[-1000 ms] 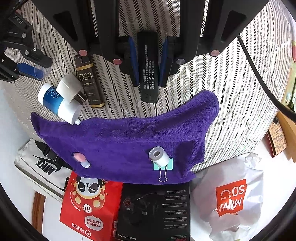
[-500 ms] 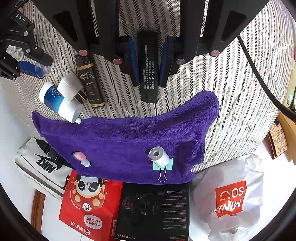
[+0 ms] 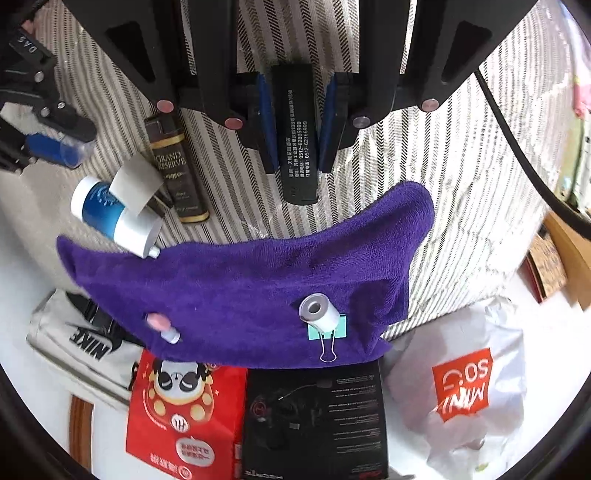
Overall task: Organize rigid objects
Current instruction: 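Lift the black stick with the left tool while the right lifts the clear cup, then carry the black stick toward the towel while the right sets the cup beside the pink container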
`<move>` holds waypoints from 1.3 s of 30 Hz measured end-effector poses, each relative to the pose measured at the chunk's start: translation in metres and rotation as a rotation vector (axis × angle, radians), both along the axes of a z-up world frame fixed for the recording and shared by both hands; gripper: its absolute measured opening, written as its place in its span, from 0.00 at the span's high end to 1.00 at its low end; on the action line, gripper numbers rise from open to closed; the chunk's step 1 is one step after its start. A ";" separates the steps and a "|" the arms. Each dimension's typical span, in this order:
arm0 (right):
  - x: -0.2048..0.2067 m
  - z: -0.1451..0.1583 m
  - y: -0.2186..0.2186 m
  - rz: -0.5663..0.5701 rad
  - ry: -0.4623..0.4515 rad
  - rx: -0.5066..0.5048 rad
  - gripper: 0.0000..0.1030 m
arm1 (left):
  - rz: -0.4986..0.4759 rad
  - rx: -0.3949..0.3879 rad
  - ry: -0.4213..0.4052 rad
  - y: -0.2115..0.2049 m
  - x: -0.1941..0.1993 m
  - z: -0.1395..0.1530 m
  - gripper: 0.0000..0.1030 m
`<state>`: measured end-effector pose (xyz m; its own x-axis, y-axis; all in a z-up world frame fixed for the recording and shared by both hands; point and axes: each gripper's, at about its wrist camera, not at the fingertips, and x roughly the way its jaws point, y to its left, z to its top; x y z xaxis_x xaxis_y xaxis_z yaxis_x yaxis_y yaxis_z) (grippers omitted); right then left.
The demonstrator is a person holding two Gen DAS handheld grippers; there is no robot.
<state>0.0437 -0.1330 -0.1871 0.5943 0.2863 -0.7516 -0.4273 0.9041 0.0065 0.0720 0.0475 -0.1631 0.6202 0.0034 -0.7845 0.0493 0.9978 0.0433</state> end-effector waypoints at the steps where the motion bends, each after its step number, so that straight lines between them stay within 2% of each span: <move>1: 0.000 0.000 0.000 0.000 0.002 0.004 0.73 | 0.004 0.000 0.001 0.000 0.000 0.000 0.79; 13: 0.002 0.000 -0.005 0.002 0.018 0.052 0.73 | 0.050 -0.039 0.033 0.005 -0.004 0.004 0.80; 18: 0.004 0.001 -0.011 0.038 0.040 0.067 0.74 | 0.036 -0.058 0.052 0.005 -0.008 0.012 0.80; 21: 0.006 0.010 -0.016 0.042 0.049 0.081 0.74 | 0.039 -0.051 0.038 0.006 -0.012 0.021 0.80; 26: 0.011 0.032 -0.021 0.038 0.031 0.101 0.74 | 0.037 -0.113 0.049 0.014 -0.006 0.035 0.80; 29: 0.015 0.040 -0.024 0.032 0.024 0.092 0.74 | 0.037 -0.116 0.022 0.016 -0.003 0.047 0.80; 39: 0.037 0.062 -0.039 -0.008 0.003 0.112 0.74 | 0.014 -0.135 -0.012 0.022 0.027 0.074 0.80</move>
